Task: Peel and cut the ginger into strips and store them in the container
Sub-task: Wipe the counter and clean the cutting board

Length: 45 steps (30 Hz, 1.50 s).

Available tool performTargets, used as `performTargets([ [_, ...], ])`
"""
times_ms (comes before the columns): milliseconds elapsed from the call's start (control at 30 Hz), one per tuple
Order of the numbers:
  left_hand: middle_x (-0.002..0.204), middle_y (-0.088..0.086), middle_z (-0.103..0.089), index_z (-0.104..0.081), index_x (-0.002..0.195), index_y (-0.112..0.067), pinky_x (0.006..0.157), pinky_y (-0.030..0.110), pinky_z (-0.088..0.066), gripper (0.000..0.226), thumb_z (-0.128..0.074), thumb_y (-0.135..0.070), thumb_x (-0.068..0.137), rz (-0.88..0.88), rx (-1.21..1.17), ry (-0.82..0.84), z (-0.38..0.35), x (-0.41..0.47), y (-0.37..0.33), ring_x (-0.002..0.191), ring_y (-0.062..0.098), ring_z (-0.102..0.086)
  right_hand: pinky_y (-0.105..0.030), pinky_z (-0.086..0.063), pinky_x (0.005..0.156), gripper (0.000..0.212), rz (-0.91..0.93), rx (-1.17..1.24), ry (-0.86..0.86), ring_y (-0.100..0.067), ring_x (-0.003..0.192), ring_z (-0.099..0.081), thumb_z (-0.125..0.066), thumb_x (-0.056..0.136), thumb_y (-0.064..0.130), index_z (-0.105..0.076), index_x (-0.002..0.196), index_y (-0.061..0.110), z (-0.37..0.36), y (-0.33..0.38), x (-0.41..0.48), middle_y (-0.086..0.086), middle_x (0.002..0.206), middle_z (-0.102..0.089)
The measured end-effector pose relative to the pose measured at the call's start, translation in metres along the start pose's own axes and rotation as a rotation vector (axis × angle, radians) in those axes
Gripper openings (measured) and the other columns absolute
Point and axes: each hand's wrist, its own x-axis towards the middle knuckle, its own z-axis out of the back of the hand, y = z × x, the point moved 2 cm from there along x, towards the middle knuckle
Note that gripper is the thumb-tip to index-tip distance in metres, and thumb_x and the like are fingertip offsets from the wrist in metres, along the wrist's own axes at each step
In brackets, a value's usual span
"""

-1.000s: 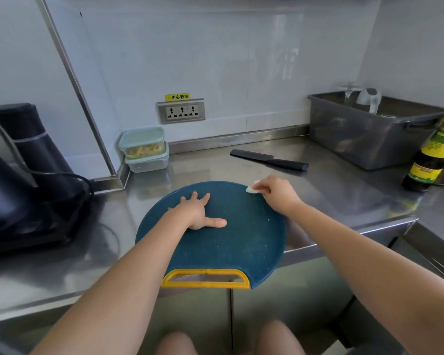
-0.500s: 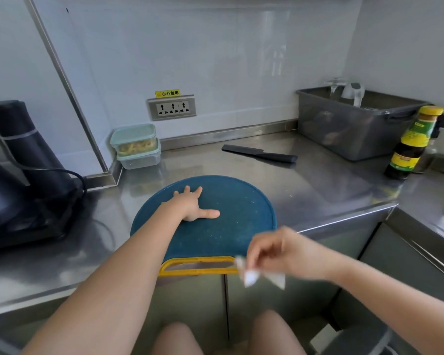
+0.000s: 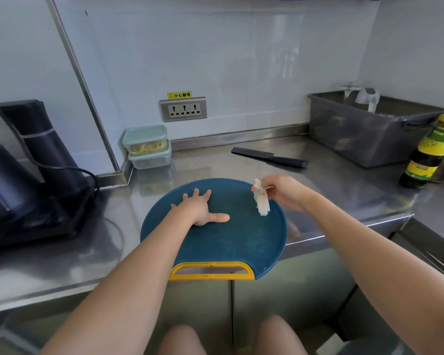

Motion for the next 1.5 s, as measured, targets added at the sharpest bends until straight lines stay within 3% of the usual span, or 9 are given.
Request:
performTargets([
  [167, 0.159, 0.003, 0.014, 0.008, 0.151, -0.029, 0.112, 0.062, -0.007, 0.100, -0.048, -0.071, 0.079, 0.000, -0.005, -0.010, 0.001, -0.004, -0.001, 0.145, 0.033, 0.007, -0.028, -0.049, 0.078, 0.020, 0.013, -0.445, -0.111, -0.020, 0.085, -0.061, -0.060, 0.094, 0.011, -0.057, 0.113, 0.015, 0.003, -0.005, 0.012, -0.004, 0.091, -0.065],
  [433, 0.159, 0.003, 0.014, 0.008, 0.151, -0.030, 0.112, 0.061, -0.006, 0.099, -0.048, -0.071, 0.079, 0.000, -0.006, -0.013, 0.002, -0.006, -0.002, 0.145, 0.033, 0.008, -0.025, -0.034, 0.072, 0.027, 0.233, -1.063, -0.277, -0.026, 0.093, -0.057, -0.051, 0.099, 0.023, -0.073, 0.101, 0.008, -0.010, -0.018, 0.010, -0.008, 0.104, -0.053],
  [633, 0.158, 0.004, 0.015, 0.009, 0.150, -0.029, 0.114, 0.058, -0.012, 0.101, -0.047, -0.072, 0.078, 0.017, 0.004, 0.008, 0.002, -0.002, -0.002, 0.145, 0.033, 0.007, -0.022, -0.035, 0.074, 0.023, 0.285, -0.999, -0.341, -0.026, 0.090, -0.056, -0.056, 0.098, 0.017, -0.073, 0.114, 0.016, -0.015, -0.019, -0.007, -0.009, 0.095, -0.055],
  [733, 0.158, 0.004, 0.014, 0.009, 0.150, -0.029, 0.114, 0.057, -0.014, 0.102, -0.047, -0.073, 0.078, 0.021, -0.004, 0.002, 0.002, 0.000, -0.002, 0.145, 0.033, 0.007, -0.028, -0.048, 0.074, 0.016, 0.558, -0.885, -0.138, -0.010, 0.073, -0.051, -0.068, 0.089, 0.017, -0.078, 0.102, 0.018, -0.043, -0.023, -0.056, 0.001, 0.080, -0.054],
  [867, 0.159, 0.007, 0.011, 0.007, 0.151, -0.027, 0.115, 0.055, -0.014, 0.101, -0.046, -0.073, 0.078, 0.004, 0.029, 0.025, 0.004, -0.001, -0.005, 0.145, 0.034, 0.002, -0.008, -0.040, 0.065, 0.017, 0.643, -0.763, 0.142, 0.001, 0.069, -0.053, -0.072, 0.085, 0.017, -0.078, 0.102, 0.018, -0.081, -0.028, -0.111, 0.009, 0.077, -0.055],
  [1100, 0.159, -0.009, -0.009, -0.024, 0.147, -0.036, 0.118, 0.041, -0.015, 0.091, -0.077, -0.039, 0.074, -0.204, -0.255, 0.219, 0.034, -0.013, 0.057, 0.145, 0.016, -0.012, -0.007, -0.043, 0.061, 0.014, 0.241, -0.738, -0.457, -0.006, 0.070, -0.061, -0.069, 0.088, 0.016, -0.077, 0.100, 0.013, -0.022, 0.009, -0.030, -0.002, 0.086, -0.072],
  [1200, 0.155, -0.024, -0.002, -0.019, 0.145, -0.047, 0.117, 0.038, -0.015, 0.096, -0.079, -0.042, 0.071, -0.233, -0.143, 0.201, 0.022, -0.013, 0.081, 0.144, 0.011, -0.010, -0.027, -0.050, 0.082, 0.019, 0.166, -0.854, -0.367, -0.022, 0.087, -0.064, -0.061, 0.095, 0.016, -0.076, 0.105, 0.011, -0.042, -0.012, -0.020, -0.008, 0.099, -0.072],
  [1367, 0.154, -0.026, -0.003, -0.019, 0.145, -0.048, 0.116, 0.035, -0.018, 0.094, -0.078, -0.044, 0.072, -0.252, -0.116, 0.147, 0.022, -0.009, 0.082, 0.144, 0.010, -0.014, -0.018, -0.040, 0.074, 0.014, 0.507, -0.735, -0.016, -0.007, 0.075, -0.050, -0.069, 0.088, 0.017, -0.078, 0.099, 0.017, -0.127, -0.012, -0.069, 0.004, 0.083, -0.054],
  [1500, 0.153, -0.028, -0.004, -0.021, 0.143, -0.051, 0.116, 0.037, -0.017, 0.094, -0.079, -0.045, 0.070, -0.246, -0.172, 0.139, 0.019, -0.010, 0.086, 0.144, 0.009, -0.013, -0.015, -0.048, 0.072, 0.015, 0.320, -0.506, 0.318, -0.002, 0.071, -0.058, -0.076, 0.081, 0.030, -0.079, 0.093, 0.022, -0.133, 0.003, -0.080, 0.001, 0.084, -0.067],
])
